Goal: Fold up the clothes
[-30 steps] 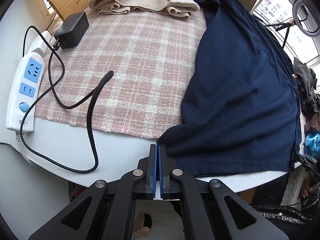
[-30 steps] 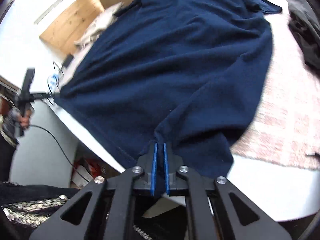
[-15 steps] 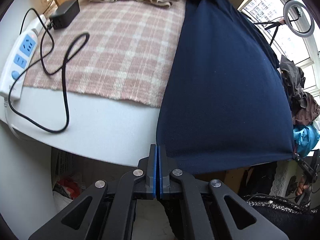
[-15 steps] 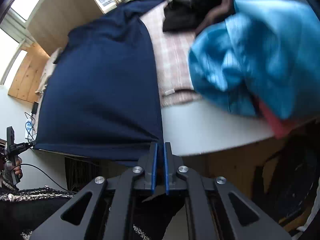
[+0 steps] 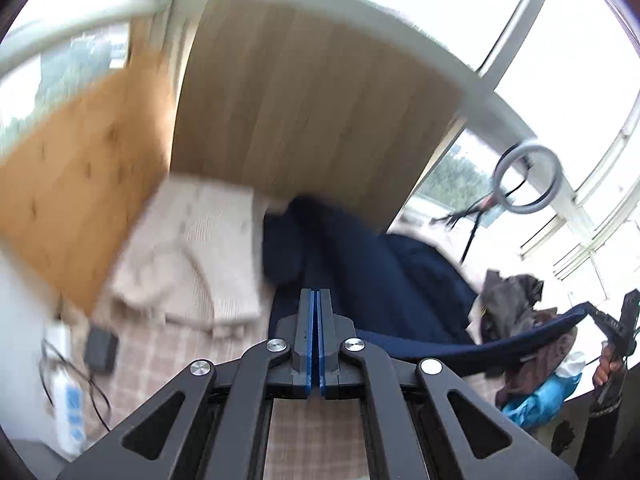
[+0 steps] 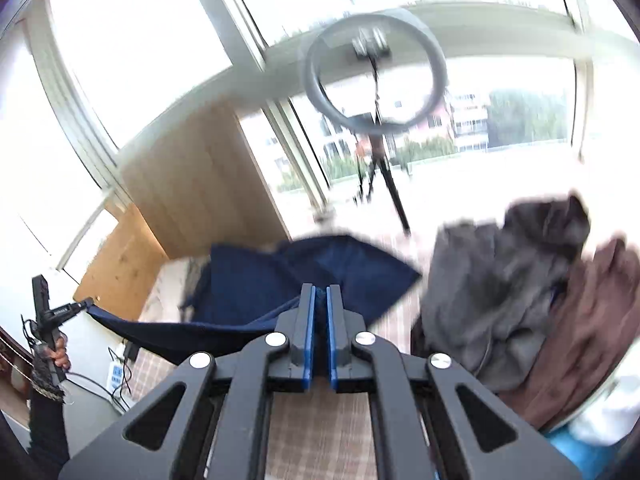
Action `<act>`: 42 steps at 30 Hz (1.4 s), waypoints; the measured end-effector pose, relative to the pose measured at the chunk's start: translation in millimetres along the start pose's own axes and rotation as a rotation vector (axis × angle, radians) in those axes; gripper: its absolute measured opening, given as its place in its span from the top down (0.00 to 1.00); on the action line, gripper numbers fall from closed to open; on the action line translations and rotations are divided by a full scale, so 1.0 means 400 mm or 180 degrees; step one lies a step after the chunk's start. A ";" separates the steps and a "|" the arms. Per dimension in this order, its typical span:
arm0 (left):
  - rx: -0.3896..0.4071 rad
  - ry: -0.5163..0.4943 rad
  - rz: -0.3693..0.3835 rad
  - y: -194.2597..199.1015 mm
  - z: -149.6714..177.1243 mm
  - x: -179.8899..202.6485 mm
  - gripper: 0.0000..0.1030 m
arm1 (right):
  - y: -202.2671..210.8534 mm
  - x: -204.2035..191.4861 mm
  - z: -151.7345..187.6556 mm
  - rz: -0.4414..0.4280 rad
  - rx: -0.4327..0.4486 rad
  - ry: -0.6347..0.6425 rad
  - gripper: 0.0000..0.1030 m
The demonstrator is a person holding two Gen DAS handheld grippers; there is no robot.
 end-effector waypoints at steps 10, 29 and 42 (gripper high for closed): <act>0.0253 -0.0633 -0.0283 0.336 -0.016 0.136 0.99 | 0.291 -0.035 0.035 0.0291 0.0344 0.0542 1.00; -0.1436 0.0736 -0.0532 -0.216 0.717 -0.242 0.99 | -0.441 0.094 0.727 -0.0240 -0.1654 0.0263 0.69; -0.1354 0.0696 -0.0523 -0.190 0.656 -0.244 0.99 | -0.456 0.025 0.633 -0.0764 -0.1465 0.0664 0.96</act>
Point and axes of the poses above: each gripper's, at about its wrist camera, not at the fingertips, and y roughly against the way its jaws point, x to its right, z to its underside, the point moved 2 cm from there along -y, roughly the way its jaws point, and after that the axes turned 8 degrees about z, right-handed, at the moved point
